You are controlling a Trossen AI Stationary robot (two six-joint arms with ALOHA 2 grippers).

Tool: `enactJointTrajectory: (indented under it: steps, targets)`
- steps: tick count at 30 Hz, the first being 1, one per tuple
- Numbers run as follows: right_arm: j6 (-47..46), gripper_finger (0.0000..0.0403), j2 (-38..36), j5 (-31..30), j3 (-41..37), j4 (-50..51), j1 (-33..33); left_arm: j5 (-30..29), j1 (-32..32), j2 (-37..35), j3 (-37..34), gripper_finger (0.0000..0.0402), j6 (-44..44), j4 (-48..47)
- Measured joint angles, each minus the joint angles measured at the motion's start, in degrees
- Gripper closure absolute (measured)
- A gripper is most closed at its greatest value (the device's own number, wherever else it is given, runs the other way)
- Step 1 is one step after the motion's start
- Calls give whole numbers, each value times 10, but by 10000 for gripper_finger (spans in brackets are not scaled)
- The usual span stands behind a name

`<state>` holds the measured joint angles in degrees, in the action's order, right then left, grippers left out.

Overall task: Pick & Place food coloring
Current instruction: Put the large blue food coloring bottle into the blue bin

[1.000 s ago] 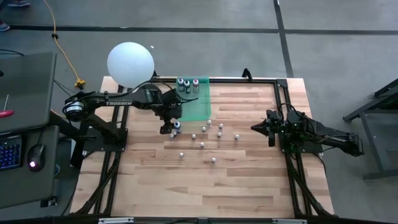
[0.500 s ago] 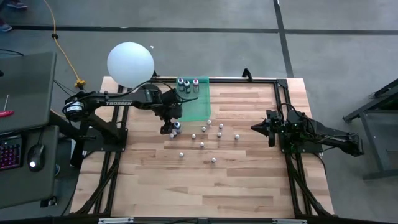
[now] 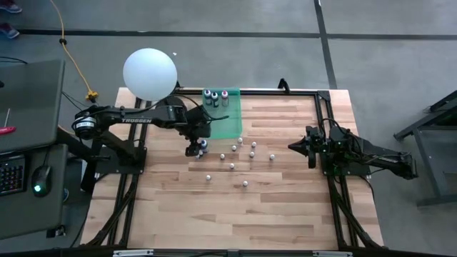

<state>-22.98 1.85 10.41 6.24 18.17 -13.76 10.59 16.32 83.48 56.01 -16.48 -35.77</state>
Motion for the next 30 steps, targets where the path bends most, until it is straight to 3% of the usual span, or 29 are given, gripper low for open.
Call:
enactJointTrajectory:
  steps: [14,30]
  targets:
    - [0,402,0,0,0,0,0,-9,0,0,0,141,5,-3]
    - [0,402,0,0,0,0,0,12,1,0,-11,249,4,-9]
